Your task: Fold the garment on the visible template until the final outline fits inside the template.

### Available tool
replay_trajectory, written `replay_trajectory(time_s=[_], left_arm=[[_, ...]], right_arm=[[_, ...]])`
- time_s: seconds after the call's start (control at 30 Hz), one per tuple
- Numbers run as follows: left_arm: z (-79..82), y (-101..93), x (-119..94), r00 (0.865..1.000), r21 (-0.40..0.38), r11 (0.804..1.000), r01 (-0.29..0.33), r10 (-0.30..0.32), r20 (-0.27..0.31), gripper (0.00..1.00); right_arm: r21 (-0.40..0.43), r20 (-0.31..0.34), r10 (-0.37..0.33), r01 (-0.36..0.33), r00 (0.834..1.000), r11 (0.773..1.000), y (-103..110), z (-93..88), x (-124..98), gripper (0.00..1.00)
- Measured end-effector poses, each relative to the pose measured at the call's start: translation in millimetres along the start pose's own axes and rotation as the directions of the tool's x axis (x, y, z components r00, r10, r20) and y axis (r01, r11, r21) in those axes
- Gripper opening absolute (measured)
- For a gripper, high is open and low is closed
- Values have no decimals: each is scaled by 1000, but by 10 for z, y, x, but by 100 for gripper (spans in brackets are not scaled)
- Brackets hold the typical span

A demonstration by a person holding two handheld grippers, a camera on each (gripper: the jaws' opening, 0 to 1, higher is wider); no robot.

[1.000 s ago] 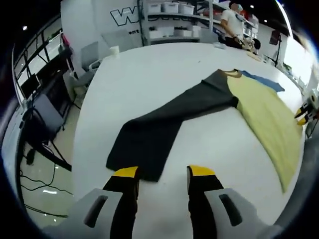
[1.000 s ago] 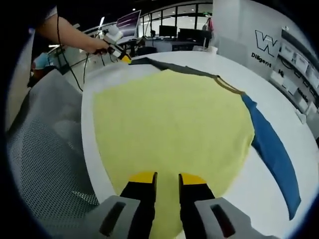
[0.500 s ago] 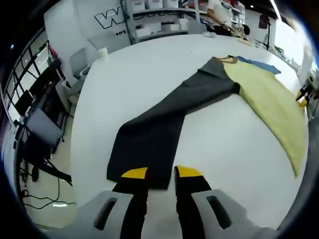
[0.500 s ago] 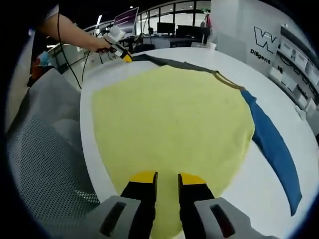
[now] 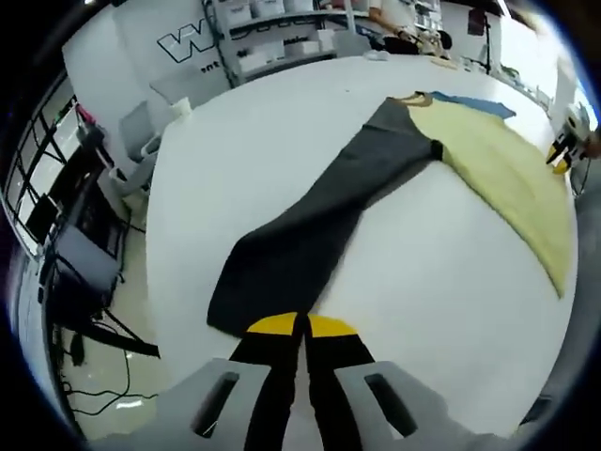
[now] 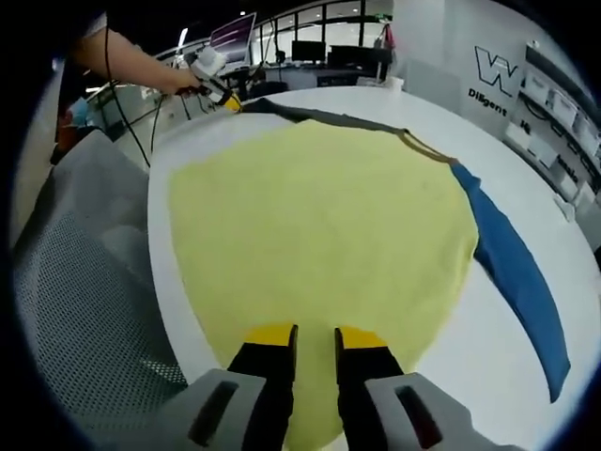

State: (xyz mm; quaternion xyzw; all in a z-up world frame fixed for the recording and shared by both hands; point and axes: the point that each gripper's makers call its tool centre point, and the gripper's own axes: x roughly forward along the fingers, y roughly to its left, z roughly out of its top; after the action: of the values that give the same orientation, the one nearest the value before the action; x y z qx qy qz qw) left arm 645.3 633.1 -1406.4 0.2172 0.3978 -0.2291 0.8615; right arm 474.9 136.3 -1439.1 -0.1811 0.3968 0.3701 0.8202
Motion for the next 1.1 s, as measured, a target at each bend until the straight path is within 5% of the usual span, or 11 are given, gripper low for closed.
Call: replay_trajectory(time_s=[0.3, 0.73, 1.1], left_arm=[[-69, 191, -233, 1000, 42, 999, 6, -6, -3, 3], [-311, 92, -44, 994, 93, 995, 21, -11, -104, 3], [-500, 109, -99, 991, -23, 1000, -11, 8, -134, 17]], right_arm=[[2, -6, -2, 2, 1000, 1000, -17, -27, 17, 10], [12, -21, -8, 9, 1000, 1000, -56, -106, 2, 10], [16, -19, -13, 13, 1000, 1000, -55, -113, -16, 10]])
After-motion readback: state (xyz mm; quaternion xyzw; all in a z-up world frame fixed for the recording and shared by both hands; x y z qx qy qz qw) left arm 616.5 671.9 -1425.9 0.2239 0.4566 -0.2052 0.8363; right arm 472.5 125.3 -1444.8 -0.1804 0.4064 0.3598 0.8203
